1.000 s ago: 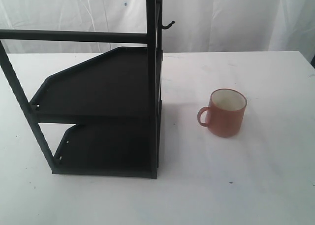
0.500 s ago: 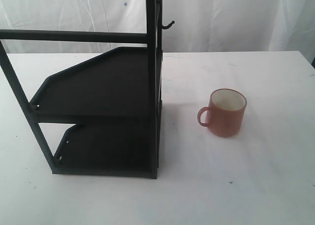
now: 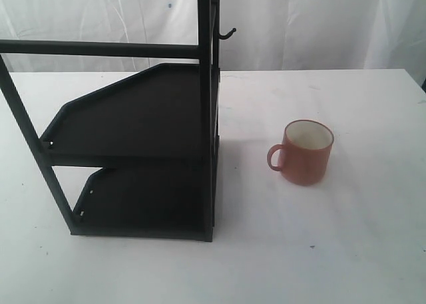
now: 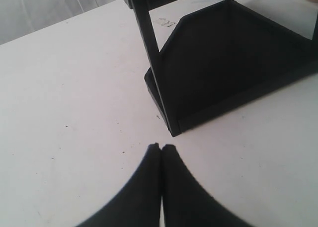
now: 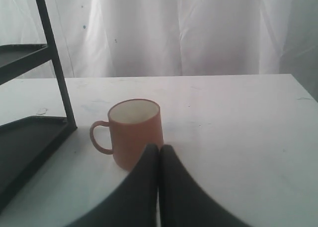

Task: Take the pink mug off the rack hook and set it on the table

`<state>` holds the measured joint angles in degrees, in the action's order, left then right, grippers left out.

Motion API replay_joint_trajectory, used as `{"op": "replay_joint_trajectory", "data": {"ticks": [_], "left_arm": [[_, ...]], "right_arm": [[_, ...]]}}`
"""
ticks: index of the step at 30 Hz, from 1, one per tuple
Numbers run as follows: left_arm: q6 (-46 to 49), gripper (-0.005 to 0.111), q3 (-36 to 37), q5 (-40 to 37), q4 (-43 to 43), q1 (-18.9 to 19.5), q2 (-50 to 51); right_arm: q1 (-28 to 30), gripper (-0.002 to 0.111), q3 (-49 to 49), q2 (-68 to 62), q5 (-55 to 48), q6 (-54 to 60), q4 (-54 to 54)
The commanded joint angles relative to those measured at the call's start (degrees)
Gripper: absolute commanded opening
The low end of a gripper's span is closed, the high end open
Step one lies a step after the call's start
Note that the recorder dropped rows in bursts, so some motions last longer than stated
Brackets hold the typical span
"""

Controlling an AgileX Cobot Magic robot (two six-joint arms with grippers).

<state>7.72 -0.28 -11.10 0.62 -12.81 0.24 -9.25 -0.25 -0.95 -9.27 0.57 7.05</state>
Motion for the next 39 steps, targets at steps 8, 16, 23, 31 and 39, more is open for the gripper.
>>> {"op": "replay_joint_trajectory", "data": {"ticks": [8, 16, 23, 31, 39], "left_arm": [[0.02, 0.0, 0.28, -0.08, 0.18, 0.19, -0.24], [0.02, 0.0, 0.28, -0.08, 0.18, 0.19, -0.24], [0.02, 0.0, 0.28, -0.08, 0.18, 0.19, -0.24], [0.02, 0.0, 0.28, -0.08, 0.18, 0.19, -0.24], [0.02, 0.0, 0.28, -0.08, 0.18, 0.19, -0.24]], "right_arm": [[0.29, 0.0, 0.25, 0.95, -1.34, 0.73, -0.84], [0.29, 0.0, 0.25, 0.95, -1.23, 0.73, -0.84], [0.29, 0.0, 0.25, 0.95, -1.23, 0.73, -0.84], [0.29, 0.0, 0.25, 0.95, -1.23, 0.73, -0.84], [0.29, 0.0, 0.25, 0.95, -1.23, 0.73, -0.84]]}}
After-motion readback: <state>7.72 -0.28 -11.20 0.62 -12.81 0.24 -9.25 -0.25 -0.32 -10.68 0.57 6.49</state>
